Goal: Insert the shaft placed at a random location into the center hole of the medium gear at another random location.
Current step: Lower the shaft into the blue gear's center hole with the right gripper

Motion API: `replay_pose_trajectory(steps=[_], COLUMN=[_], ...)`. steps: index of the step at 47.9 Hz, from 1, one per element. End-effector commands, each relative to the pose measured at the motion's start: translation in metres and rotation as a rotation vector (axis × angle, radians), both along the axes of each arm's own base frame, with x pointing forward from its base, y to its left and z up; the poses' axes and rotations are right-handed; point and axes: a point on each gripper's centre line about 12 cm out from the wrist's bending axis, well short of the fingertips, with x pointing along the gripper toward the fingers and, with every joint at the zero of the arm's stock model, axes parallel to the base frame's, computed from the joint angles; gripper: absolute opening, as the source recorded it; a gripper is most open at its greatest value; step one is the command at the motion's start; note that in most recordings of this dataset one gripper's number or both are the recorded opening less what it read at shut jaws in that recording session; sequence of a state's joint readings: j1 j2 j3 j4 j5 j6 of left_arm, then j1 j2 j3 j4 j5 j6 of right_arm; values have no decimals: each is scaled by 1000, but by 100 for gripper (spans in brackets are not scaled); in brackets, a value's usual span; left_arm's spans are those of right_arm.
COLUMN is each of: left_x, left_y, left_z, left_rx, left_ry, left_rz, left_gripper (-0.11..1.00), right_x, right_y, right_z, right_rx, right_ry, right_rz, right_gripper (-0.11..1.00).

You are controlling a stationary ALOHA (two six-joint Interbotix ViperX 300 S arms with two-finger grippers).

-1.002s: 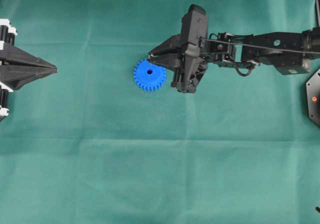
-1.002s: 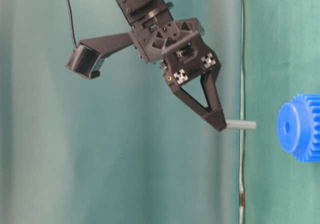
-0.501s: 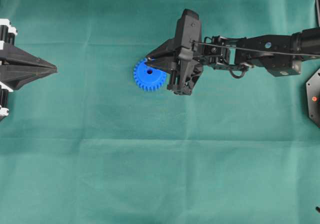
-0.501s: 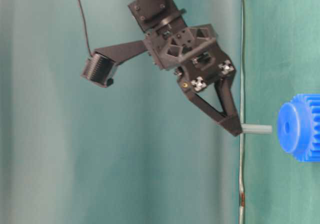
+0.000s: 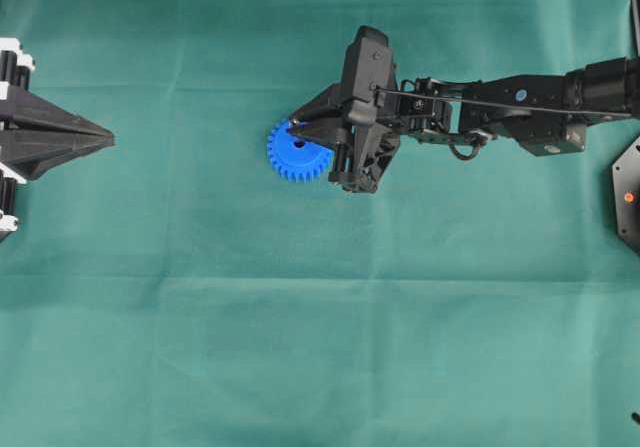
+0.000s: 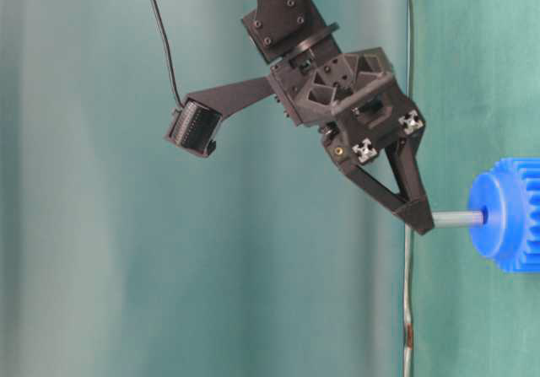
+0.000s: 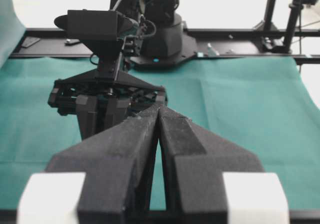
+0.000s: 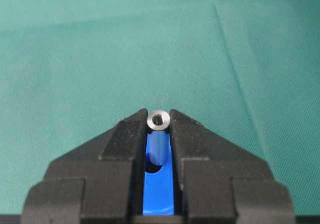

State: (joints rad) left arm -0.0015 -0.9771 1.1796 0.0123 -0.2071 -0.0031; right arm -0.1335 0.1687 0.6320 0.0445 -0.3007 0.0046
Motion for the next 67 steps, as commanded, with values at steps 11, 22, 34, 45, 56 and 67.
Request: replay_pose_trajectory(steps=[11,22,34,45,56,67], left_x=[2,2,2,2,2,2], left_y=[0,0,0,0,0,0], left_z=[10,10,10,10,9,9], left_rx=[1,1,1,0,1,1], left_ry=[-23,-25,-23,-21,-20,-20], left_rz=[1,1,1,1,1,1], left_gripper=[0,0,0,0,0,0], right_x=[4,0,-6,-3,2,3], right_y=[1,1,2,8,7,7], right_z=[10,40,55,42,22,10], right_rx=[-1,-13,-17,-9,-5,1], right_ry=[-34,-96,-111,-82,-55,-34], right_rz=[0,2,5,16,15,11], right_gripper=[14,14,14,14,14,14])
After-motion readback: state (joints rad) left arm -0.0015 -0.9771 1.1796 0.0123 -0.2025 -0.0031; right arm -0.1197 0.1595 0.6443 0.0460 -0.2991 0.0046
